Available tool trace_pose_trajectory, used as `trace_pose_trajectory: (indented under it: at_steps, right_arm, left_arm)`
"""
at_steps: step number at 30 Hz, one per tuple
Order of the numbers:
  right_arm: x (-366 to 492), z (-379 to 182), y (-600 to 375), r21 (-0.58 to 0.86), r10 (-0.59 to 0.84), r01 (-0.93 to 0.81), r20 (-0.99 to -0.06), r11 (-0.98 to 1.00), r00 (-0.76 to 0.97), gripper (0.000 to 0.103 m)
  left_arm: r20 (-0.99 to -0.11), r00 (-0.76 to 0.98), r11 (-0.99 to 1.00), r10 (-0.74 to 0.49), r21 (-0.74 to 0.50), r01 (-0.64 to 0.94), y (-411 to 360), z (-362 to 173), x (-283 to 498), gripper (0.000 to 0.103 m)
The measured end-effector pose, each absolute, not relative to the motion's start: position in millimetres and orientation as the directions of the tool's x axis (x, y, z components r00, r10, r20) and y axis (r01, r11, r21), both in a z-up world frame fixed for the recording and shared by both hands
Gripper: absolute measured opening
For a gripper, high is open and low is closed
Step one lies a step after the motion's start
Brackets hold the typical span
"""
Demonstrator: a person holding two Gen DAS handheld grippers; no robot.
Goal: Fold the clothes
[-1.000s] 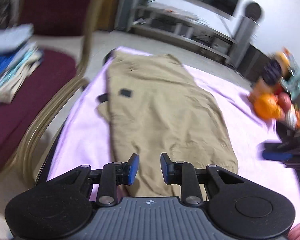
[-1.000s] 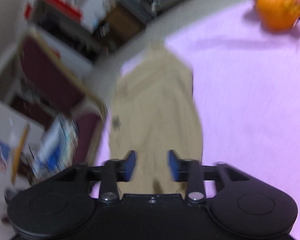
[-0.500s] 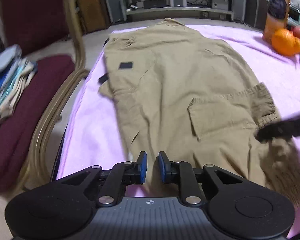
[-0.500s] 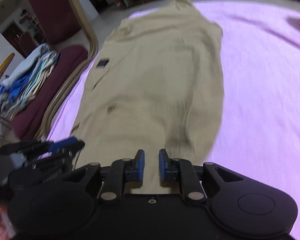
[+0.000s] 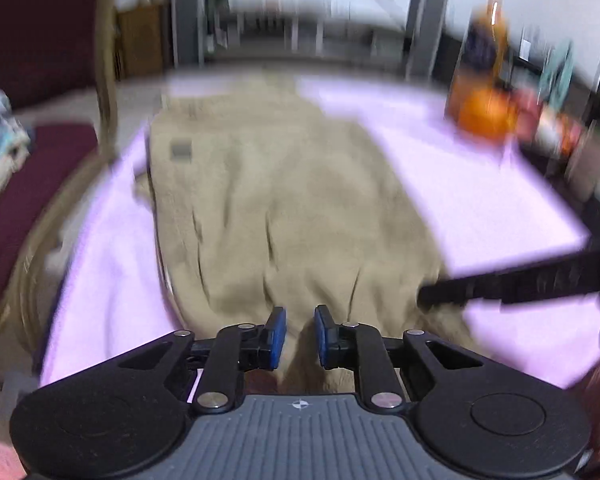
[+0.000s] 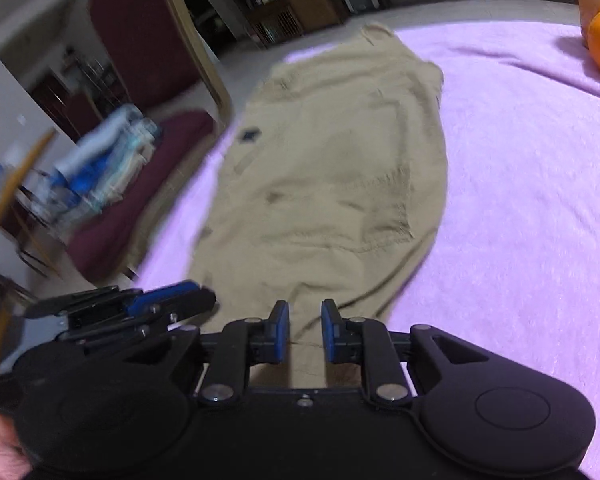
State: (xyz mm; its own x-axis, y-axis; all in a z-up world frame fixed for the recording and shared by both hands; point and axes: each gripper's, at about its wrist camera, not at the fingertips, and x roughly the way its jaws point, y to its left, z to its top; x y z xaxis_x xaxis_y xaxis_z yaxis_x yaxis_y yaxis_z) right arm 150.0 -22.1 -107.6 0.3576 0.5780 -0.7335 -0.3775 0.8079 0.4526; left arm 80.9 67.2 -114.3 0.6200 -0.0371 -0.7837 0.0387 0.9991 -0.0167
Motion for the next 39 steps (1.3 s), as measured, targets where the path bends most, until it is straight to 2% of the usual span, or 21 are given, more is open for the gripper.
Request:
trace_pose_trajectory:
  at_steps: [3,7,12,17,19,21,24,26,27,28,29,31,33,36,37,39]
  right_arm:
    - [156,-117,-13,0.415,0.537,-0.388,-0.792,0.823,0.291,0.018]
    - [153,-98,-12,0.396,0.537,-0.418,-0.786,0.818,0.307,0.019]
    - [153,-27,-27,0.401,0.594,-0.460,-0.677,0.792,0.434,0.025]
    - [187,48,-30,0.401,0.644,-0.508,-0.545,0.762,0.537,0.028]
    - [209,67,-25,0.393,0.651,-0.520,-0.506,0.758,0.566,0.031]
    - [235,73,-14,0.328,0.612,-0.522,-0.513,0.787,0.601,0.035]
    - [288,49,4,0.232,0.531,-0.501,-0.588,0.834,0.611,0.036]
    - [328,14,16,0.188,0.478,-0.485,-0.654,0.854,0.587,0.035]
    - [349,-6,23,0.186,0.464,-0.481,-0.685,0.857,0.562,0.031]
    - [371,-25,28,0.242,0.496,-0.485,-0.703,0.840,0.510,0.025]
    - [393,-44,33,0.304,0.533,-0.484,-0.713,0.820,0.456,0.023]
    - [432,-77,37,0.483,0.655,-0.463,-0.668,0.743,0.355,0.023]
    - [469,-105,48,0.585,0.714,-0.418,-0.632,0.695,0.302,0.024]
    - [516,-142,64,0.635,0.731,-0.367,-0.628,0.679,0.265,0.024]
    - [528,-150,65,0.650,0.742,-0.360,-0.615,0.669,0.267,0.015]
    - [552,-165,66,0.680,0.762,-0.345,-0.586,0.647,0.275,0.008]
  left_arm:
    - [-0.808,0.589,0.998,-0.006,0.028,0.048,65,-119,84,0.016]
    - [-0.790,0.610,0.998,-0.062,-0.055,0.029,79,-105,81,0.015]
    - [-0.637,0.765,0.991,-0.095,-0.130,0.014,104,-47,79,0.015]
    - [-0.510,0.854,0.985,-0.100,-0.170,0.014,130,4,110,0.015]
    - [-0.492,0.864,0.984,-0.106,-0.176,0.021,141,13,134,0.016]
    - [-0.513,0.851,0.986,-0.111,-0.162,0.031,149,9,166,0.020]
    - [-0.611,0.786,0.993,-0.095,-0.112,0.034,155,-23,224,0.019]
    - [-0.670,0.738,0.996,-0.078,-0.084,0.029,157,-52,262,0.016]
    - [-0.687,0.723,0.997,-0.071,-0.076,0.026,158,-66,280,0.015]
    - [-0.689,0.722,0.997,-0.064,-0.071,0.021,161,-78,296,0.013]
    - [-0.679,0.732,0.998,-0.059,-0.064,0.022,163,-87,310,0.012]
    - [-0.657,0.752,0.998,-0.054,-0.060,0.020,172,-99,339,0.011]
    - [-0.645,0.763,0.998,-0.049,-0.066,0.008,183,-112,369,0.008]
    - [-0.656,0.755,0.997,-0.013,-0.071,-0.044,200,-132,416,0.008]
    - [-0.651,0.759,0.996,-0.002,-0.065,-0.053,204,-137,427,0.011]
    - [-0.622,0.782,0.995,0.021,-0.063,-0.076,207,-139,443,0.015]
